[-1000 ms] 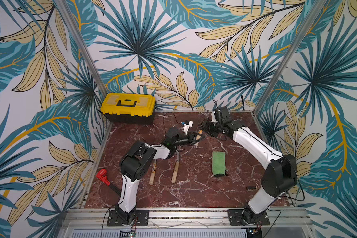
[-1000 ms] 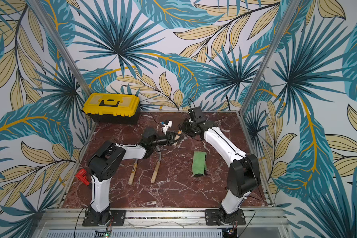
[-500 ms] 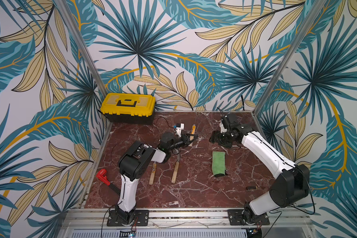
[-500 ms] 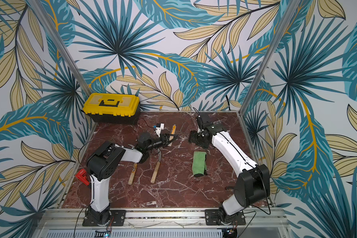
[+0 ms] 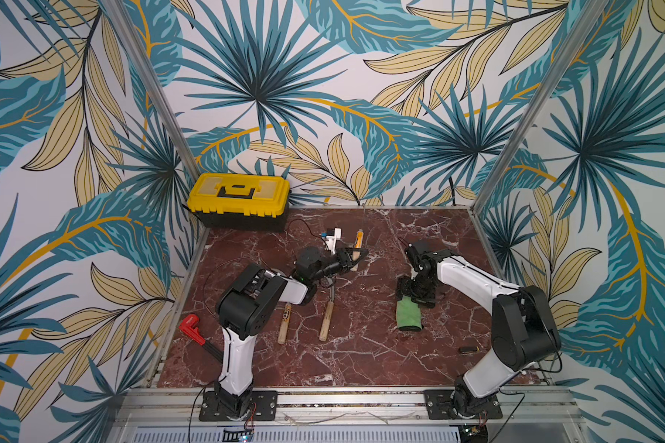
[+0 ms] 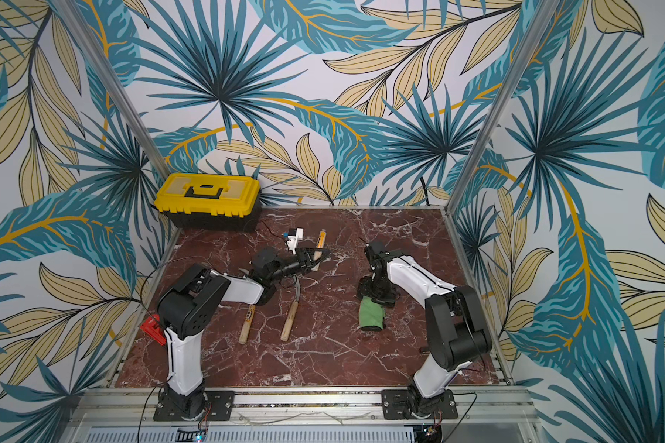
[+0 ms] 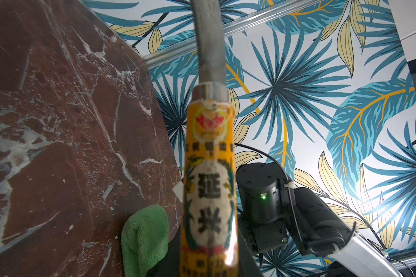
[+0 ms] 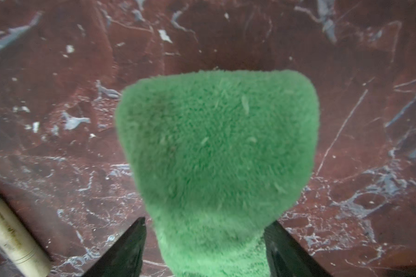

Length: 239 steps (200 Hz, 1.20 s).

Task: Wipe small sickles with rags
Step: Pick up the rag from the center of the board, then wipe the small sickle.

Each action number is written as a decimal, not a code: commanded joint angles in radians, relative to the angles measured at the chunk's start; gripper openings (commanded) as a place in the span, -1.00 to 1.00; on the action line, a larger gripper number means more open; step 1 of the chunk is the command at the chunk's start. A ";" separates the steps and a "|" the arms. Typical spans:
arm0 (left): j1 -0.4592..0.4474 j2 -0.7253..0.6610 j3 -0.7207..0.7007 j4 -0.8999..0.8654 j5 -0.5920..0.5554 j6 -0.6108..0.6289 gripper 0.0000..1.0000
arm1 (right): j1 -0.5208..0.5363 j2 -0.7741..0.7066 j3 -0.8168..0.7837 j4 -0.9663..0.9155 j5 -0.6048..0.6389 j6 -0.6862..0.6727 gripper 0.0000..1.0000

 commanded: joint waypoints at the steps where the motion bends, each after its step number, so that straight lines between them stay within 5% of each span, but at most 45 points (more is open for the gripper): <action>1: -0.001 -0.047 -0.024 0.048 0.004 0.008 -1.00 | -0.015 0.041 -0.023 0.035 -0.012 0.014 0.55; 43: -0.001 -0.059 -0.046 0.051 0.006 0.011 -1.00 | -0.020 0.134 -0.028 0.072 -0.031 0.015 0.50; 111: -0.001 -0.055 -0.047 0.054 0.019 0.007 -1.00 | -0.020 0.113 -0.008 0.071 -0.057 -0.006 -0.63; 162: -0.005 -0.037 -0.019 0.054 0.081 -0.021 -1.00 | -0.024 0.064 0.190 -0.058 -0.019 -0.137 -0.73; 239: -0.048 -0.092 -0.103 0.042 0.160 -0.015 -1.00 | -0.037 0.308 0.640 -0.153 -0.055 -0.340 -0.79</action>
